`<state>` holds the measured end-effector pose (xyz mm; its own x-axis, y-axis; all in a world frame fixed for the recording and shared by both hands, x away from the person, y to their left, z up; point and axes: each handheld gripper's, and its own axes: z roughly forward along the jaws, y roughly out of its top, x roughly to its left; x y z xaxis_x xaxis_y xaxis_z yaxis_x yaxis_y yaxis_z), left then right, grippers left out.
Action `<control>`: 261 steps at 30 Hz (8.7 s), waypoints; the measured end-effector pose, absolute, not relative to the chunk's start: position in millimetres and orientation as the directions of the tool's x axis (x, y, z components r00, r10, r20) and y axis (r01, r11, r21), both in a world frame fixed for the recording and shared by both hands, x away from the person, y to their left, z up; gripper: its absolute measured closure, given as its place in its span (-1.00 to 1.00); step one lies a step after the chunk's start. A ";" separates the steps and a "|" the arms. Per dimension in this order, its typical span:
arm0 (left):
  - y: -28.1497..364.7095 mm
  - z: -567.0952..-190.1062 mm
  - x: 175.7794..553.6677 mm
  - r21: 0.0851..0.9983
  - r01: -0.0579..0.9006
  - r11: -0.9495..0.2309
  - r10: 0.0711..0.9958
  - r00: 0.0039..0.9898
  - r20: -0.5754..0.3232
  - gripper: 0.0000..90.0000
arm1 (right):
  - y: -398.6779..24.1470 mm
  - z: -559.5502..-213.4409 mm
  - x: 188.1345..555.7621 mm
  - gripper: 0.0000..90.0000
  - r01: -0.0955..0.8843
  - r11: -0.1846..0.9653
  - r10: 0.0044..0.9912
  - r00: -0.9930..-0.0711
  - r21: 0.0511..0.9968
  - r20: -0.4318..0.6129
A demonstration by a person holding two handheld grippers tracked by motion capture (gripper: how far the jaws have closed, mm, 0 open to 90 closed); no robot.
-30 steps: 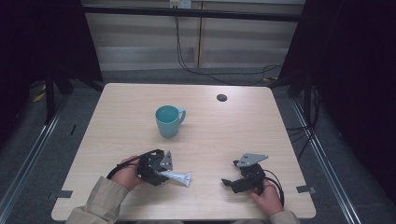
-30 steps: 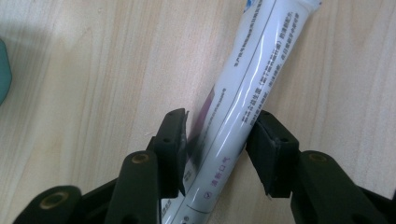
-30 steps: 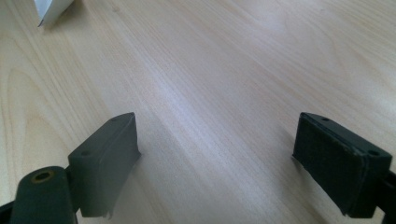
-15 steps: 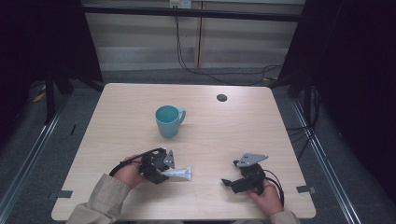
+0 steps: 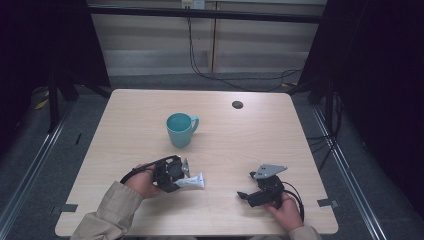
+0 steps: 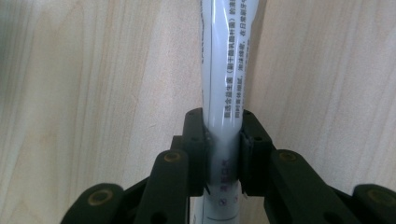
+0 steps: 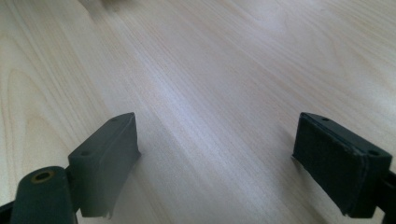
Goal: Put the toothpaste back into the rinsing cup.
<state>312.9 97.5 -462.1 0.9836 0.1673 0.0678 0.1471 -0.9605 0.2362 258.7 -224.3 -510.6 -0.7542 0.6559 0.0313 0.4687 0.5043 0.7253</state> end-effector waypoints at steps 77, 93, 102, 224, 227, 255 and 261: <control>149.6 -377.5 355.2 0.810 0.389 -0.440 0.569 0.818 -0.084 0.72 | -224.3 -510.6 258.7 -0.71 0.468 0.505 0.655 -0.755 0.726 0.031; 144.7 -364.2 366.1 0.844 0.379 -0.379 0.600 0.795 -0.087 0.72 | -224.3 -510.6 258.7 -0.71 0.468 0.505 0.655 -0.755 0.726 0.031; 141.6 -358.2 374.4 0.853 0.380 -0.357 0.611 0.786 -0.095 0.72 | -224.3 -510.6 258.7 -0.71 0.469 0.504 0.656 -0.754 0.725 0.031; 105.4 -426.9 446.4 0.875 0.421 -0.237 0.791 0.607 -0.078 0.69 | -224.6 -510.5 258.3 -0.71 0.467 0.505 0.657 -0.753 0.726 0.028; 106.1 -428.1 445.0 0.873 0.425 -0.239 0.790 0.608 -0.080 0.68 | -224.6 -510.6 258.3 -0.71 0.467 0.505 0.657 -0.753 0.726 0.028; 107.2 -428.8 441.3 0.836 0.470 -0.284 0.785 0.614 -0.079 0.45 | -224.6 -510.6 258.4 -0.71 0.466 0.505 0.656 -0.755 0.726 0.028; 108.9 -426.9 440.3 0.833 0.471 -0.290 0.793 0.606 -0.066 0.32 | -224.6 -510.6 258.4 -0.71 0.466 0.505 0.656 -0.755 0.726 0.028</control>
<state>440.3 108.9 -426.9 0.6057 0.7930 -0.0662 0.4708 -0.2900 0.8332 258.4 -224.6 -510.6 -0.7546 0.6556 0.0281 0.4661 0.5053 0.7262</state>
